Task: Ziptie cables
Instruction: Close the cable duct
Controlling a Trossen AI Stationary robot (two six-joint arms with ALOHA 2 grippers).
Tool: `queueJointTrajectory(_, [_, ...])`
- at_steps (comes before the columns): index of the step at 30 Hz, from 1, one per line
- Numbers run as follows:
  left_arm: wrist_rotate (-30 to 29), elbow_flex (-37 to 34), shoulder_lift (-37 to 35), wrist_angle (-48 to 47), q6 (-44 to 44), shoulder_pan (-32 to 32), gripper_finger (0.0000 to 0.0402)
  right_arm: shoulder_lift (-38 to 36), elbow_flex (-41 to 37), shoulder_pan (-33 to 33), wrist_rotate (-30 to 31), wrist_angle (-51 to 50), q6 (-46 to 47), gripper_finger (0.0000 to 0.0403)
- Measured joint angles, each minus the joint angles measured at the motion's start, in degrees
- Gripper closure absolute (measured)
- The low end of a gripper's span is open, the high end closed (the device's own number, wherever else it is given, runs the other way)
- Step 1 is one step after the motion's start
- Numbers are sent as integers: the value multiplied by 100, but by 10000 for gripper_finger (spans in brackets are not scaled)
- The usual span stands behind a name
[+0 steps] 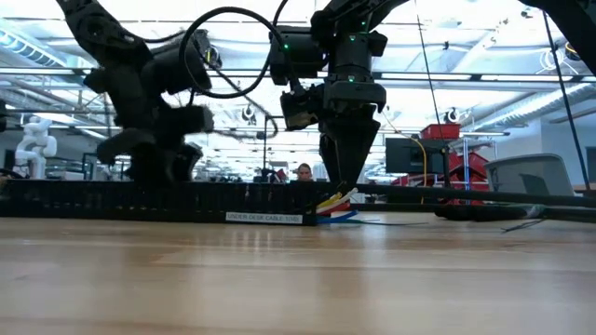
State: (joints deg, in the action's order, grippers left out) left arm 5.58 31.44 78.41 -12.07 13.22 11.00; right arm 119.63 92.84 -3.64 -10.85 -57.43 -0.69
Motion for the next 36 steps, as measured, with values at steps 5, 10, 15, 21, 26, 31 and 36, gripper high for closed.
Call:
queueJointTrajectory(5, [24,11,135,-158,70,-14,189,0,2,0,5,13,-21,147])
queueJointTrajectory(10, [9,9,140,-127,74,-14,197,0,7,0,8,13,-21,147])
queueJointTrajectory(15, [3,0,188,-27,107,-15,254,0,7,0,21,9,-19,147])
queueJointTrajectory(21, [62,5,311,151,127,-18,370,0,7,-2,20,9,-19,147])
queueJointTrajectory(26, [208,9,367,212,65,-63,380,0,7,-4,21,7,-19,147])
queueJointTrajectory(31, [200,4,376,450,-79,-180,383,0,7,-2,4,-53,-17,147])
queueJointTrajectory(36, [193,-2,380,523,-241,-227,385,0,7,0,-1,-43,-17,147])
